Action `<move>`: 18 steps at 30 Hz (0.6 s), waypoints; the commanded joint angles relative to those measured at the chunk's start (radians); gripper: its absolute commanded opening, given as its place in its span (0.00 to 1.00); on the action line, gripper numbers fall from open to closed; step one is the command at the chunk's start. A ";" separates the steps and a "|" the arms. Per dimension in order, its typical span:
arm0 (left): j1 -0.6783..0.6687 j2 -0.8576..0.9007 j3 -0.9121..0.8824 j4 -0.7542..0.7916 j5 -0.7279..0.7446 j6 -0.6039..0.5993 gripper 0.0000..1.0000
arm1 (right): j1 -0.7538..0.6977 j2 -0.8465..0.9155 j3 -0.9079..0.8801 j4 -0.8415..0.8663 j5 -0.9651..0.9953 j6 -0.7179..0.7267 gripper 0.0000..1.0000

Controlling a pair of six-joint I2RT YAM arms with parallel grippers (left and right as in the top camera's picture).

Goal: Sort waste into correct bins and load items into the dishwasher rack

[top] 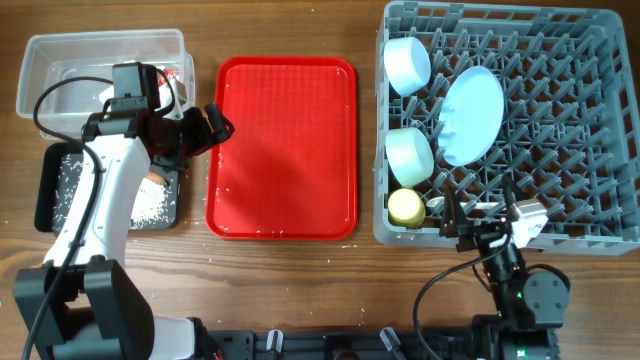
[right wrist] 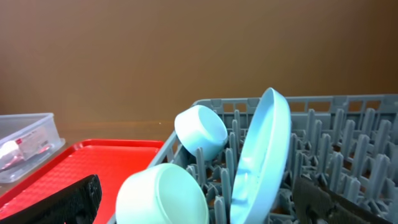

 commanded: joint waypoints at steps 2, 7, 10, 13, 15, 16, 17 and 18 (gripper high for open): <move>0.003 -0.008 0.012 0.003 -0.003 -0.002 1.00 | -0.005 -0.017 -0.066 0.023 0.034 -0.018 1.00; 0.003 -0.008 0.012 0.003 -0.003 -0.002 1.00 | -0.005 -0.018 -0.066 0.029 0.041 -0.017 1.00; 0.003 -0.008 0.012 0.003 -0.003 -0.002 1.00 | -0.005 -0.018 -0.067 0.028 0.041 -0.018 1.00; 0.003 -0.008 0.012 0.003 -0.003 -0.002 1.00 | -0.005 -0.018 -0.067 0.028 0.041 -0.018 1.00; 0.003 -0.008 0.012 0.003 -0.003 -0.002 1.00 | -0.005 -0.017 -0.067 0.027 0.041 -0.018 1.00; 0.003 -0.008 0.012 0.003 -0.003 -0.002 1.00 | -0.005 -0.017 -0.067 0.028 0.041 -0.018 1.00; 0.003 -0.008 0.012 0.003 -0.003 -0.002 1.00 | -0.005 -0.017 -0.067 0.027 0.041 -0.018 1.00; 0.003 -0.008 0.012 0.003 -0.003 -0.002 1.00 | -0.005 -0.017 -0.067 0.027 0.041 -0.018 1.00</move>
